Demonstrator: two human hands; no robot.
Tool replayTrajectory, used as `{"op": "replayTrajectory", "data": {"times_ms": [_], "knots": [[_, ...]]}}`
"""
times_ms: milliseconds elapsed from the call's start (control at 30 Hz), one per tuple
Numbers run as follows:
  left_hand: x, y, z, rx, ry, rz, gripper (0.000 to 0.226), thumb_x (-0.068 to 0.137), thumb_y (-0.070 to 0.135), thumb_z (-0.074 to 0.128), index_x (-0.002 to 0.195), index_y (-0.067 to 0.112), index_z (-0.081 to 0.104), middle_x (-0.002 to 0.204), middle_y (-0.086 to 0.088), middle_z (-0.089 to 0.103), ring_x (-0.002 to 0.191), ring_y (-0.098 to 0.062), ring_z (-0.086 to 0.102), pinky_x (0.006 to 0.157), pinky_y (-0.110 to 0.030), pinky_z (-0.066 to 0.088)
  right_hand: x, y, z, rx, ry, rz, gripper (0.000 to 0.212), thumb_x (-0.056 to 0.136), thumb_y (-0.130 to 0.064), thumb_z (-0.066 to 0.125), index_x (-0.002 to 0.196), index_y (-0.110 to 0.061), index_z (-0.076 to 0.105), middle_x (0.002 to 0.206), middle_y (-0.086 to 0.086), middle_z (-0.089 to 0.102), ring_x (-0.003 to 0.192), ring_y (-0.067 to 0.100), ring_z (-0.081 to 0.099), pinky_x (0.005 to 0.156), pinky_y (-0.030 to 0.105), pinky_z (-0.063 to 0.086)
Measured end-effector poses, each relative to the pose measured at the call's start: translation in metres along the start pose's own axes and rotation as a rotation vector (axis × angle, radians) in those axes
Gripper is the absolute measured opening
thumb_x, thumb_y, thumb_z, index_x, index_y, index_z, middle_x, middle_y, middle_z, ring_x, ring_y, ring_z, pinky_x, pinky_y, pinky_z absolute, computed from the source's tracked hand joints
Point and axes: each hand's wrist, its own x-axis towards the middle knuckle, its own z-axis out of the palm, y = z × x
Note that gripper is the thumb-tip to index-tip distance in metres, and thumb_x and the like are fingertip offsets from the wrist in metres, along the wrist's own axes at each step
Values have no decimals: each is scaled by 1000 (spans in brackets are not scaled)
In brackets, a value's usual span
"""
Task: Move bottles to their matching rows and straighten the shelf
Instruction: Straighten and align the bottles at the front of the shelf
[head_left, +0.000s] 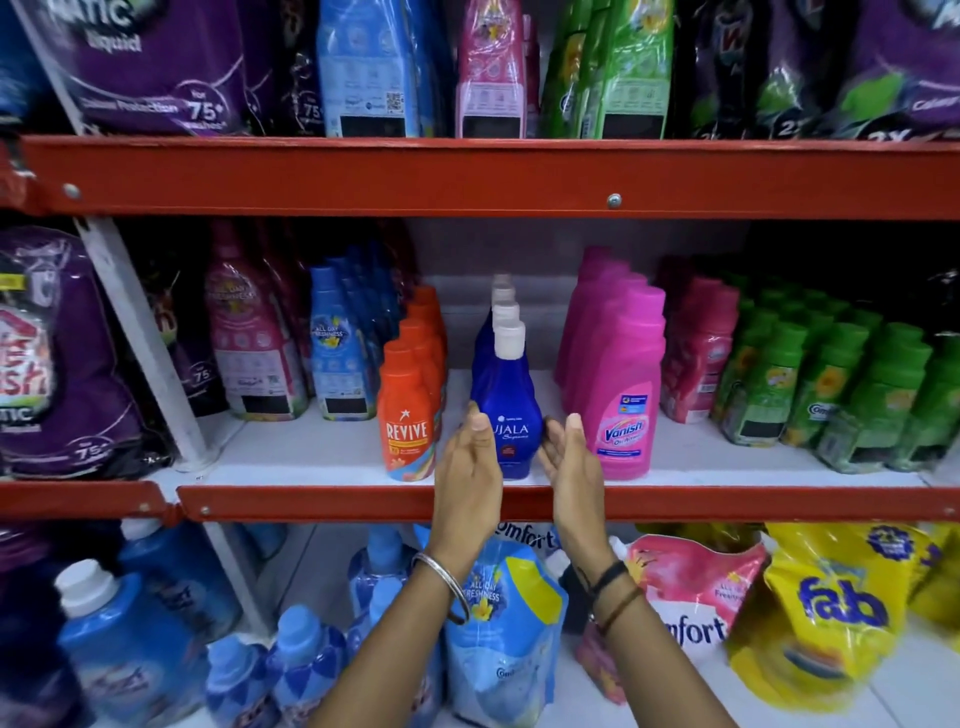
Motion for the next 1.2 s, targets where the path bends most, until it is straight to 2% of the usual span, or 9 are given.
{"op": "replayTrajectory", "data": {"times_ms": [133,233,433,533,600,733,967,1100,1200], "knots": [[-21,4,-16,-61,201,147,57,96,54,24,138,23,47,143,5,49,134,-9,44,112,-26,32,-28,18,9,-56,137,-187,41,86,-57,37,113,-34,60,124,-7,64,120,7,57,105,31,42],[-25,-5,-40,-184,343,187,50,95,53,24,135,33,45,143,6,47,134,-3,40,107,-15,32,-46,28,33,-33,-29,-191,48,84,-63,39,117,-34,59,128,-4,63,123,10,56,106,33,41],[18,-31,-75,-351,275,-150,76,84,80,15,144,36,30,145,16,29,138,-4,27,120,-46,22,-41,33,90,-63,-166,13,79,73,-77,36,138,-33,37,151,-6,38,139,4,35,120,39,23],[28,-33,-79,-374,169,-209,109,61,99,19,144,31,39,145,6,47,132,-10,46,115,-44,34,-32,29,101,-74,-140,47,62,83,-68,34,131,-32,48,138,-14,51,129,0,45,116,34,31],[27,-31,-80,-372,141,-210,111,56,102,17,139,33,44,134,4,58,122,-11,56,111,-41,39,-27,28,103,-41,-137,44,37,95,-53,32,95,-38,65,100,-29,66,102,-11,60,98,22,42],[26,-32,-80,-346,126,-213,107,61,100,15,138,32,48,130,4,62,118,-12,59,109,-43,42,-25,28,104,-21,-107,48,50,99,-41,28,76,-31,70,70,-34,67,86,-12,64,77,16,46],[27,-32,-83,-319,81,-217,106,64,99,14,140,33,46,130,2,63,118,-13,60,107,-42,44,-22,33,106,-7,-67,34,53,99,-42,28,67,-32,69,68,-31,69,81,-11,65,77,15,45],[26,-32,-85,-300,69,-209,103,66,97,14,139,33,47,133,3,61,122,-13,57,109,-43,42,-22,35,106,-47,-48,-20,49,95,-52,28,77,-40,72,77,-28,72,89,-3,66,89,22,43],[24,-28,-87,-279,65,-209,91,71,93,16,133,37,51,128,4,63,119,-11,58,108,-42,43,-26,30,106,-57,-59,1,48,91,-59,30,98,-30,68,98,-17,72,103,6,64,95,34,47]]}}
